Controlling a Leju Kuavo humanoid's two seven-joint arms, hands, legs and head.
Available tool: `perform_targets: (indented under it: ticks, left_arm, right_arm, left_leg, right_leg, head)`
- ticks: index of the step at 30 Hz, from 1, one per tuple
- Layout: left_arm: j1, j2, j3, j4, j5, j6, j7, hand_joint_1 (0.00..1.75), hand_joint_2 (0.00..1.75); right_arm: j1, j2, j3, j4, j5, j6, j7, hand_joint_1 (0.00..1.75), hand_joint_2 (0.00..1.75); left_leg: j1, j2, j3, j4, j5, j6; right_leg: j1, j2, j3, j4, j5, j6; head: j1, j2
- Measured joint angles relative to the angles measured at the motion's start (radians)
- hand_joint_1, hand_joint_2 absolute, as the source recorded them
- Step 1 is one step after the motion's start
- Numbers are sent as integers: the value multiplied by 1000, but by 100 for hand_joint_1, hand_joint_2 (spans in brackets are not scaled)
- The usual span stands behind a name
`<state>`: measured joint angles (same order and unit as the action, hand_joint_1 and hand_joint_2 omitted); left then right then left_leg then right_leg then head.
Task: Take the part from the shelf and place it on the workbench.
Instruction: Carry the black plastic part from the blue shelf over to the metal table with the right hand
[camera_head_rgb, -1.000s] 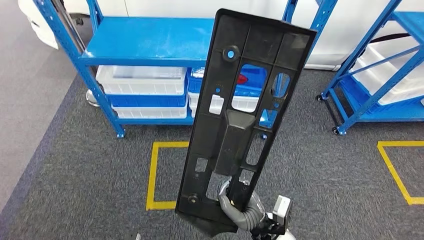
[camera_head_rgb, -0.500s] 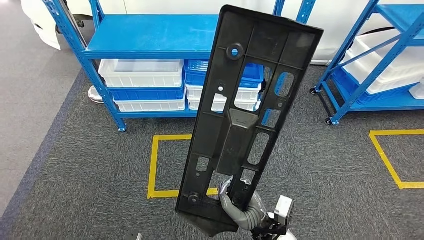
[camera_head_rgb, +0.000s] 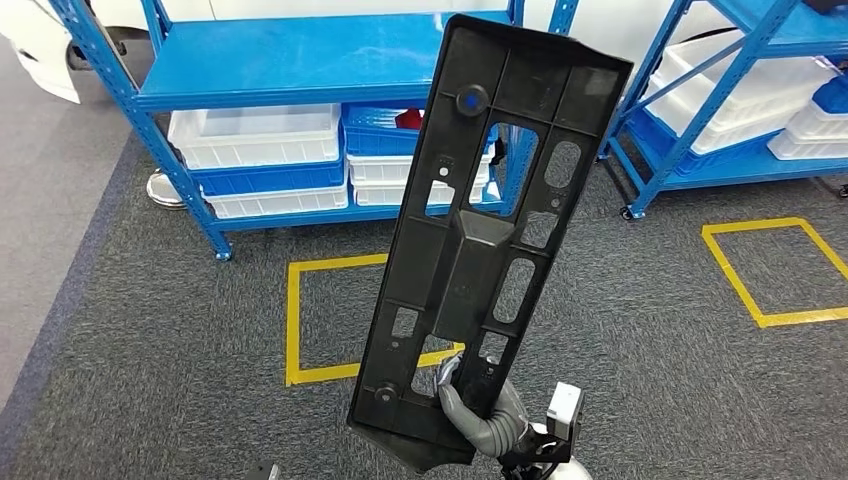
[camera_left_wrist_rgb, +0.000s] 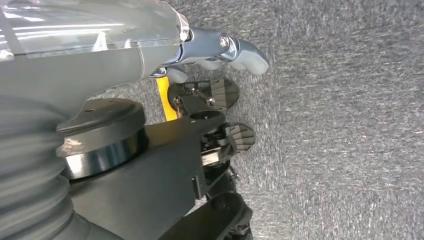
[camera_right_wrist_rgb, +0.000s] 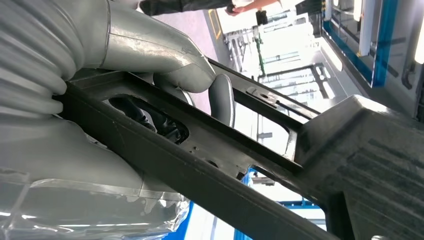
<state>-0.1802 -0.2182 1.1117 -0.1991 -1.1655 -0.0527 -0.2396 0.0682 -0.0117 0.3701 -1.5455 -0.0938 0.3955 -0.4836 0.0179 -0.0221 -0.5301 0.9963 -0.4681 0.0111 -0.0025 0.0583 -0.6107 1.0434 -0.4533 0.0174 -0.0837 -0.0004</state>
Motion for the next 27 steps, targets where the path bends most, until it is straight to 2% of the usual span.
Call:
perform_targets:
  ticks: [1, 3, 4, 5, 6, 7, 9, 10, 11, 13, 14, 15, 16, 18, 19, 20, 21, 22, 24, 25, 26, 27]
  left_arm:
    - [-1, 0, 0, 0, 0, 0, 0, 0, 175]
    - [2, 0, 0, 0, 0, 0, 0, 0, 175]
    - [3, 1, 0, 0, 0, 0, 0, 0, 175]
    - [4, 1, 0, 0, 0, 0, 0, 0, 175]
    - [4, 2, 0, 0, 0, 0, 0, 0, 175]
    - [4, 1, 0, 0, 0, 0, 0, 0, 175]
    - [2, 1, 0, 0, 0, 0, 0, 0, 175]
    - [2, 2, 0, 0, 0, 0, 0, 0, 175]
    - [1, 2, 0, 0, 0, 0, 0, 0, 175]
    - [0, 2, -1, 0, 0, 0, 0, 0, 175]
    - [-1, 2, -1, 0, 0, 0, 0, 0, 175]
    - [-1, 2, -1, 0, 0, 0, -1, 0, 175]
    - [-1, 2, -2, 0, 0, 0, -1, 0, 175]
    - [3, 2, -2, 0, 0, 0, -1, 0, 175]
    - [5, 3, -2, 0, -1, 0, -1, 0, 175]
    - [6, 3, -2, 0, -2, 1, -1, 0, 175]
    - [7, 3, -2, 0, -3, 1, -1, 0, 175]
    - [6, 3, -2, 0, -4, 2, -1, 0, 175]
    - [5, 5, -2, 0, -4, 2, -1, 0, 175]
    - [4, 5, -2, 0, -4, 2, -1, 0, 175]
    - [4, 6, -2, 0, -5, 3, -1, 0, 175]
    - [4, 7, -2, 0, -5, 3, -1, 0, 175]
  right_arm:
    - [-1, 0, -1, 0, -1, 1, 2, 168, 175]
    - [-3, 0, -2, 3, -2, 3, 5, 168, 175]
    - [-3, 0, -2, 5, -3, 3, 6, 168, 175]
    - [-3, 0, -3, 8, -3, 3, 6, 168, 175]
    - [-3, 0, -4, 10, -4, 4, 7, 168, 175]
    - [-3, 0, -5, 11, -5, 4, 7, 168, 175]
    - [-4, 1, -6, 12, -7, 6, 8, 168, 175]
    - [-5, 2, -6, 12, -7, 6, 8, 168, 175]
    - [-5, 3, -7, 12, -8, 6, 8, 168, 175]
    - [-5, 5, -7, 12, -9, 6, 8, 168, 175]
    - [-4, 5, -8, 12, -9, 6, 8, 168, 175]
    - [-4, 6, -8, 12, -10, 6, 8, 168, 175]
    - [-5, 8, -8, 12, -10, 7, 8, 168, 175]
    - [-6, 12, -8, 13, -10, 7, 8, 168, 175]
    - [-5, 14, -8, 14, -10, 7, 8, 168, 175]
    - [-4, 14, -9, 14, -10, 7, 8, 168, 175]
    - [-3, 14, -9, 15, -10, 7, 8, 168, 175]
    - [-2, 15, -9, 16, -10, 7, 9, 168, 175]
    - [-1, 16, -9, 16, -10, 7, 9, 168, 175]
    - [-1, 17, -9, 15, -10, 7, 9, 168, 175]
    - [-1, 18, -10, 15, -11, 8, 9, 168, 175]
    - [0, 19, -10, 14, -11, 8, 9, 168, 175]
  left_leg:
    - [0, 11, -4, -2, 5, 6]
    - [-3, 32, -14, -1, 10, 10]
    - [-4, 42, -18, -1, 12, 9]
    - [-5, 53, -21, 0, 14, 9]
    - [-5, 63, -23, 1, 15, 8]
    - [-6, 73, -23, 1, 16, 7]
    - [-8, 89, -22, 2, 17, 1]
    - [-10, 96, -21, 2, 17, -4]
    - [-13, 102, -22, 3, 18, -9]
    - [-15, 117, -22, 2, 18, -20]
    - [-13, 115, -24, 8, 13, -25]
    - [-12, 102, -31, 28, -3, -30]
    - [-10, 83, -48, 68, -29, -34]
    - [-7, 43, -105, 201, -97, -37]
    - [-7, 36, -133, 262, -119, -38]
    - [-7, 33, -149, 296, -124, -38]
    - [-7, 30, -145, 289, -107, -35]
    - [-7, 26, -123, 242, -75, -31]
    - [-7, -9, -56, 98, -11, -20]
    - [-7, -26, -33, 48, 4, -18]
    - [-8, -38, -22, 20, 8, -16]
    - [-9, -38, -20, 13, 6, -15]
  right_leg:
    - [-1, -14, -22, 47, -30, 4]
    - [-4, -41, -79, 180, -104, 12]
    - [-6, -46, -99, 232, -124, 15]
    - [-7, -50, -103, 253, -126, 16]
    - [-9, -53, -86, 233, -110, 16]
    - [-9, -61, -50, 175, -80, 15]
    - [-4, -98, 32, 30, -31, 6]
    - [0, -112, 55, -17, -20, 0]
    - [5, -120, 62, -38, -18, -6]
    - [7, -103, 57, -40, -14, -17]
    - [5, -95, 55, -43, -10, -24]
    - [2, -86, 55, -46, -5, -31]
    - [0, -76, 54, -50, -1, -37]
    - [0, -56, 49, -49, 4, -45]
    - [2, -44, 47, -48, 5, -46]
    - [4, -32, 45, -46, 6, -47]
    - [6, -19, 44, -44, 6, -47]
    - [8, -6, 44, -42, 6, -47]
    - [10, 18, 42, -36, 6, -45]
    - [9, 29, 38, -32, 7, -41]
    - [8, 39, 33, -30, 8, -36]
    - [6, 48, 27, -29, 11, -30]
  head:
    - [0, 0]
    - [0, 0]
    - [0, 0]
    - [0, 0]
    - [0, 0]
    - [0, 0]
    - [0, 0]
    - [0, 0]
    - [0, 0]
    - [0, 0]
    - [0, 0]
    - [0, 0]
    - [0, 0]
    - [0, 0]
    - [0, 0]
    - [0, 0]
    - [0, 0]
    - [0, 0]
    - [0, 0]
    - [0, 0]
    - [0, 0]
    - [0, 0]
